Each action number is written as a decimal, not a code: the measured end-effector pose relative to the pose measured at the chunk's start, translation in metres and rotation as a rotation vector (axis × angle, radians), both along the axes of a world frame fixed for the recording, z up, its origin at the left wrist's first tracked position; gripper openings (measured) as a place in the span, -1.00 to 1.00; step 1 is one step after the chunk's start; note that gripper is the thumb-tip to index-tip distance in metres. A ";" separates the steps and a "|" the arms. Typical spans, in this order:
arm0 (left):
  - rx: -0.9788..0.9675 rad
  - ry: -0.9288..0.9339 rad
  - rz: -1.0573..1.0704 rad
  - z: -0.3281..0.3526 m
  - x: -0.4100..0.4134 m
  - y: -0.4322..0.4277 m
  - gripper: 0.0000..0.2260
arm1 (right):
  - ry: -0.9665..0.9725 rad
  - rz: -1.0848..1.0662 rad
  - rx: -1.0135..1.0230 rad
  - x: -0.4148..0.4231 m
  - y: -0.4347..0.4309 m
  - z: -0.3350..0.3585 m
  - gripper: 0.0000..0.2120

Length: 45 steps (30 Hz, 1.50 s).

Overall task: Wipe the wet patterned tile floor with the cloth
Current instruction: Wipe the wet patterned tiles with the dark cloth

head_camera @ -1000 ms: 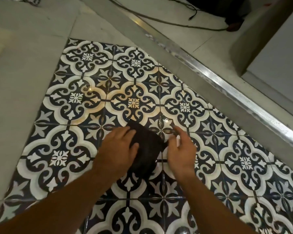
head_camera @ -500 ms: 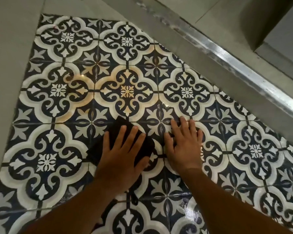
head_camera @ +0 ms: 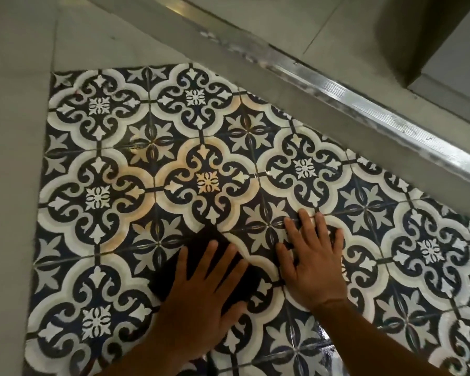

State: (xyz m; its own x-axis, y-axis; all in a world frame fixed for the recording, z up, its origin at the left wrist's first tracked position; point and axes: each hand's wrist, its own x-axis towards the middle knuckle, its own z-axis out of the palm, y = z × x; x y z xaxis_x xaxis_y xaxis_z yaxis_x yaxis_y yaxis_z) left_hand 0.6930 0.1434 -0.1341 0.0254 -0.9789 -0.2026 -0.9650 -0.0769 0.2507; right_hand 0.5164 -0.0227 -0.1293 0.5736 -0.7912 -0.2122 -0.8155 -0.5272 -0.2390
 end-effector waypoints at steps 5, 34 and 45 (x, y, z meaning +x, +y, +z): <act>-0.025 -0.111 -0.097 0.001 0.056 0.000 -0.43 | 0.024 0.003 -0.005 0.003 -0.002 0.000 -0.42; 0.142 -0.131 0.320 0.018 0.009 -0.005 -0.39 | 0.014 0.004 0.034 0.004 -0.004 0.004 -0.38; 0.081 -0.127 0.098 0.008 0.098 0.060 -0.43 | 0.051 -0.018 -0.013 0.006 0.002 0.006 -0.38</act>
State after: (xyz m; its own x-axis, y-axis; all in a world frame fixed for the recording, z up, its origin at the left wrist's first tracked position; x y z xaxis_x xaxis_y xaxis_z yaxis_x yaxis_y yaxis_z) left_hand 0.7909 0.2034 -0.1259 0.1505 -0.9512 -0.2694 -0.9753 -0.1874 0.1167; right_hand 0.5223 -0.0211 -0.1235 0.5477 -0.8042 -0.2309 -0.8360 -0.5148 -0.1900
